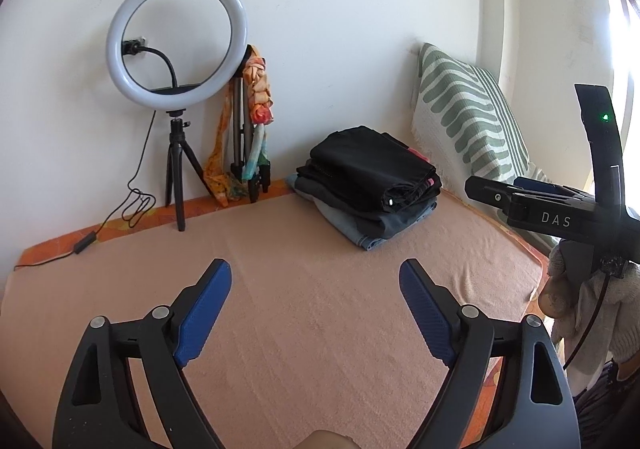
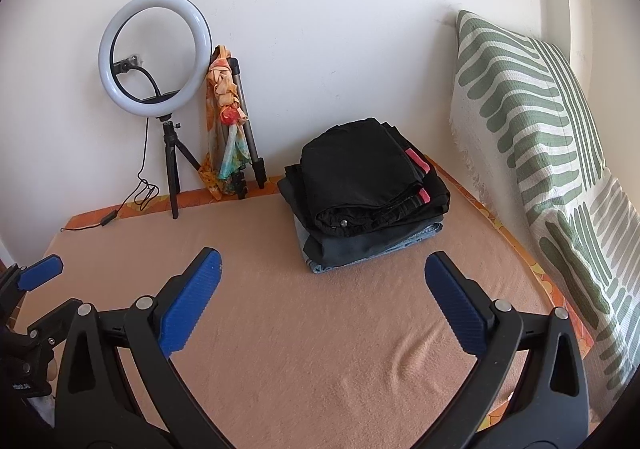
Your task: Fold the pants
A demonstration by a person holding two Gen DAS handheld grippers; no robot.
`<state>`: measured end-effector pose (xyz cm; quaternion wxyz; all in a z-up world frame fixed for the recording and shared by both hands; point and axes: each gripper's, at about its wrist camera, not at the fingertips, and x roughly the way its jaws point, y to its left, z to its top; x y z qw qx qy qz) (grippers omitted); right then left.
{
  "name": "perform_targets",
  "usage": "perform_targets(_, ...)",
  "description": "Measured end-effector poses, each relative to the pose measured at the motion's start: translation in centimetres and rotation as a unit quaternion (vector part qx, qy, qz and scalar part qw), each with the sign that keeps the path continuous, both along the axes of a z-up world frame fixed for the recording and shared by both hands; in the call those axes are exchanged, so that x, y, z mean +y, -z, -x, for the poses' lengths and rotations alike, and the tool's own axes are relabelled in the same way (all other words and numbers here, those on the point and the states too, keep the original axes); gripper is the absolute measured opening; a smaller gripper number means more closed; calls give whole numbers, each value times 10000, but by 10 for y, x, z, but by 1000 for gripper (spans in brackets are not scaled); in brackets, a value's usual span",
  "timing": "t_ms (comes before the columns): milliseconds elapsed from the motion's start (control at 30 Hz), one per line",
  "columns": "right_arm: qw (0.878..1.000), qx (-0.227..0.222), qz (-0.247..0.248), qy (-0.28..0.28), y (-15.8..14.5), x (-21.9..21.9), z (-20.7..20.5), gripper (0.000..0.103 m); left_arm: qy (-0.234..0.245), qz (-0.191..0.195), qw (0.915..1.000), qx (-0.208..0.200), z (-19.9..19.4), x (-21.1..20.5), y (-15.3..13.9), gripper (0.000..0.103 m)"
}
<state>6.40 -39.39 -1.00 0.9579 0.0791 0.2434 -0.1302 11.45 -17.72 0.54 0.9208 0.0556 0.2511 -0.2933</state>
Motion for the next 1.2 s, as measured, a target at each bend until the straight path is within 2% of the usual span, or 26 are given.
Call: perform_targets(1200, 9999, -45, 83, 68, 5, 5, -2, 103, -17, -148, 9999, -66, -2, 4, 4, 86)
